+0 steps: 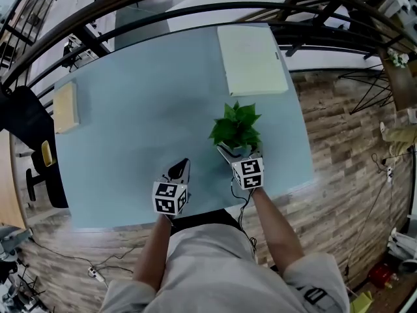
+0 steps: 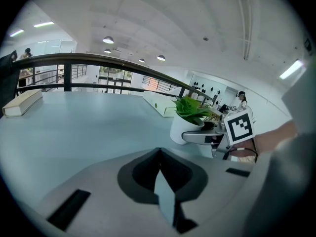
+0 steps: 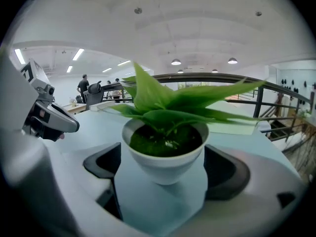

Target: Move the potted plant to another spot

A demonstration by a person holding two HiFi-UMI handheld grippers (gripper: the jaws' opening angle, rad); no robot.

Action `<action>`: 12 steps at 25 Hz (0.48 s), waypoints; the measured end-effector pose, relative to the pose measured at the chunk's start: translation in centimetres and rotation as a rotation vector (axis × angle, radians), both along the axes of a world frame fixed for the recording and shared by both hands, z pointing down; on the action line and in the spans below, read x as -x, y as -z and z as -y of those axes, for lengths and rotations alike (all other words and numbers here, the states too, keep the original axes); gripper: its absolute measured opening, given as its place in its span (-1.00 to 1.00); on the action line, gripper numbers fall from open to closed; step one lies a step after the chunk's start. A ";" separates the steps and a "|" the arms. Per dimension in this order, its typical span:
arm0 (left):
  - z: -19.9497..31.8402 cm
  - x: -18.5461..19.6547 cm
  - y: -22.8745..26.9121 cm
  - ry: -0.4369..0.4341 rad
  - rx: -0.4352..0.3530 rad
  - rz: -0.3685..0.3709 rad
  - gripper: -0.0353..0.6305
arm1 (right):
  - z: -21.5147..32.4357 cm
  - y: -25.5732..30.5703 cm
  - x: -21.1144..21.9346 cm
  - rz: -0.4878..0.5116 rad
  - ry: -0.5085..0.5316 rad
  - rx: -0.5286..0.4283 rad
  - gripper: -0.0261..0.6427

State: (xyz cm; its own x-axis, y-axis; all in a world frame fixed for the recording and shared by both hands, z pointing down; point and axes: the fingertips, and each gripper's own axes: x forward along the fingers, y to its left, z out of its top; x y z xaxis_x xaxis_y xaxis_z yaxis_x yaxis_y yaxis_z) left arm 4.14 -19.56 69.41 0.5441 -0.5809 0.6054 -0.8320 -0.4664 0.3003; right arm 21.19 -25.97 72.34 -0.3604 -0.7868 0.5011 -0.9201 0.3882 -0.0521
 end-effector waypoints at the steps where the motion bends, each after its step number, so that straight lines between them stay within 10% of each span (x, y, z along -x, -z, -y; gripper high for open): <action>1: -0.2 0.1 0.0 -0.001 0.001 0.000 -0.86 | -0.3 0.0 0.0 0.004 -0.005 0.002 0.61; 12: -3.5 -0.1 1.0 -0.028 -0.015 -0.023 -0.86 | -6.0 0.3 -0.6 0.046 -0.106 0.059 0.57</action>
State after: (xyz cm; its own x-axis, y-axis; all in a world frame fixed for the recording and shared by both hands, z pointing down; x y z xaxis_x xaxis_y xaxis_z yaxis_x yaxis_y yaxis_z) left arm 4.27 -16.10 68.46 0.5740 -0.5741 0.5839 -0.8116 -0.4938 0.3124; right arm 21.82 -19.99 72.05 -0.3007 -0.7910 0.5328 -0.9518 0.2843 -0.1152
